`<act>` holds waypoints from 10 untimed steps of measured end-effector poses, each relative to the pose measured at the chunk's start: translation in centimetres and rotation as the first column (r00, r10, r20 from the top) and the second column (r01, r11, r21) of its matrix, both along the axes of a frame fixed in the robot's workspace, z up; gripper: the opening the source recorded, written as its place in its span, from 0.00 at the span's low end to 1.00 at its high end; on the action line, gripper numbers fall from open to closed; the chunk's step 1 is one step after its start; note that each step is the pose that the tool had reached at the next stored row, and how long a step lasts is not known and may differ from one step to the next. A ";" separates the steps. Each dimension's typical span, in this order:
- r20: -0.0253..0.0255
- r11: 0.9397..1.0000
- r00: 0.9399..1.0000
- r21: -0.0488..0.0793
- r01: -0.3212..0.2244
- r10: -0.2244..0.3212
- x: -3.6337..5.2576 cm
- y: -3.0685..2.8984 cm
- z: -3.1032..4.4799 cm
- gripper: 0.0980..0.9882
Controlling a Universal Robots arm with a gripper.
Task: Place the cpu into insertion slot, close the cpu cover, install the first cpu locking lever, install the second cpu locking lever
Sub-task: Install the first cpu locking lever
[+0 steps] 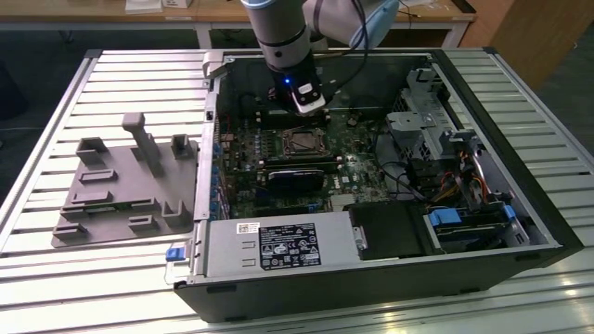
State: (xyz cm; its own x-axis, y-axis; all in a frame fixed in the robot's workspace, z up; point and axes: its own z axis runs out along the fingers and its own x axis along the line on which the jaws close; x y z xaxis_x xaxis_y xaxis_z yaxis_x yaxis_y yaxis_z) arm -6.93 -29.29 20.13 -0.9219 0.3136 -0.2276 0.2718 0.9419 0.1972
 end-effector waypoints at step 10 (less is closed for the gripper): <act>0.000 1.000 1.000 0.000 0.017 -0.017 0.00 0.00 -0.40 0.00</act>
